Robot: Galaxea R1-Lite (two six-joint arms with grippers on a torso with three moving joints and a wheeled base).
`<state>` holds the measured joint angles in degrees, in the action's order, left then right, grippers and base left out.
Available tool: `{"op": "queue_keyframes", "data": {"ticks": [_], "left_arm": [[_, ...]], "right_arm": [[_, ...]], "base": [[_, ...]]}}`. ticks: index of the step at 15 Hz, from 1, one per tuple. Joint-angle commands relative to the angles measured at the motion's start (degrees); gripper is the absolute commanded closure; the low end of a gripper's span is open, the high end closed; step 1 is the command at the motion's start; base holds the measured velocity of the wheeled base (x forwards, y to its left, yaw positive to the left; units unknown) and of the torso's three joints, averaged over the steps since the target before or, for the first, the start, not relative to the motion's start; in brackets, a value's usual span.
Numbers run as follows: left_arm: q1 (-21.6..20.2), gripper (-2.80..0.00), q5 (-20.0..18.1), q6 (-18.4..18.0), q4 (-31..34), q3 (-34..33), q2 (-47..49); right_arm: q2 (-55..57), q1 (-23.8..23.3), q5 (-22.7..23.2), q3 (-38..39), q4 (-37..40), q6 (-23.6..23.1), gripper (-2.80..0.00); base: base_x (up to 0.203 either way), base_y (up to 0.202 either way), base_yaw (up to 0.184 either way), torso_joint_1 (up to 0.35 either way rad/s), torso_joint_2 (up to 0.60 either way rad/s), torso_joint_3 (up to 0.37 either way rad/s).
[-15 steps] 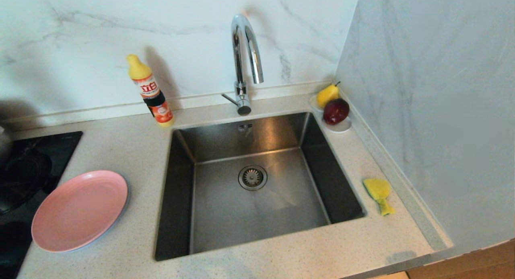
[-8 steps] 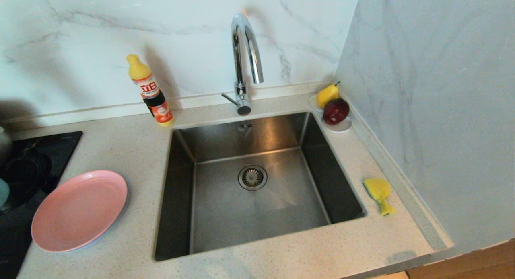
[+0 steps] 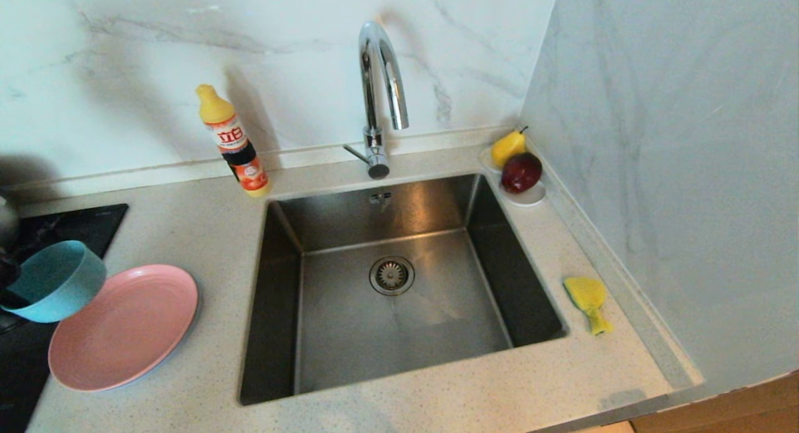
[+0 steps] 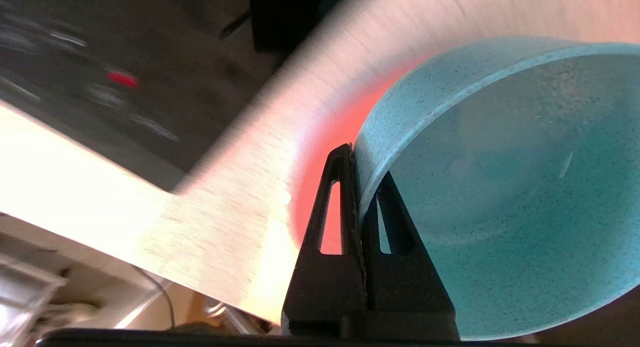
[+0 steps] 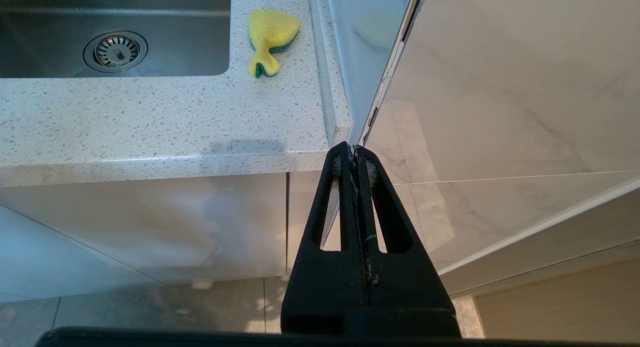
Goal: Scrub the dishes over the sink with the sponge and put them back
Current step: Place the bowl on the plate
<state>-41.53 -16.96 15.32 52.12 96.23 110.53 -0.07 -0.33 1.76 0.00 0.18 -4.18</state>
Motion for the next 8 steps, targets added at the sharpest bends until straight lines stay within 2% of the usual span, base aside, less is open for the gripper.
{"op": "queue_keyframes", "data": {"ticks": [1, 4, 8], "left_arm": [[4.59, 0.0, 0.72, 1.49, -1.58, -3.26, -2.43], [8.59, 0.0, 4.93, 2.64, -5.23, -6.8, -2.78], [10.69, 0.0, 8.99, 3.22, -11.71, -10.81, -1.43]], "right_arm": [[0.07, -0.02, 0.0, 0.0, -0.01, -0.04, 0.0], [0.07, -0.02, 0.0, 0.0, -0.01, -0.04, 0.0], [0.07, -0.02, 0.0, 0.0, -0.01, -0.04, 0.0]], "base": [[0.0, 0.0, 0.0, 0.0, 0.0, 0.0], [0.0, 0.0, 0.0, 0.0, 0.0, 0.0], [0.0, 0.0, 0.0, 0.0, 0.0, 0.0]]}}
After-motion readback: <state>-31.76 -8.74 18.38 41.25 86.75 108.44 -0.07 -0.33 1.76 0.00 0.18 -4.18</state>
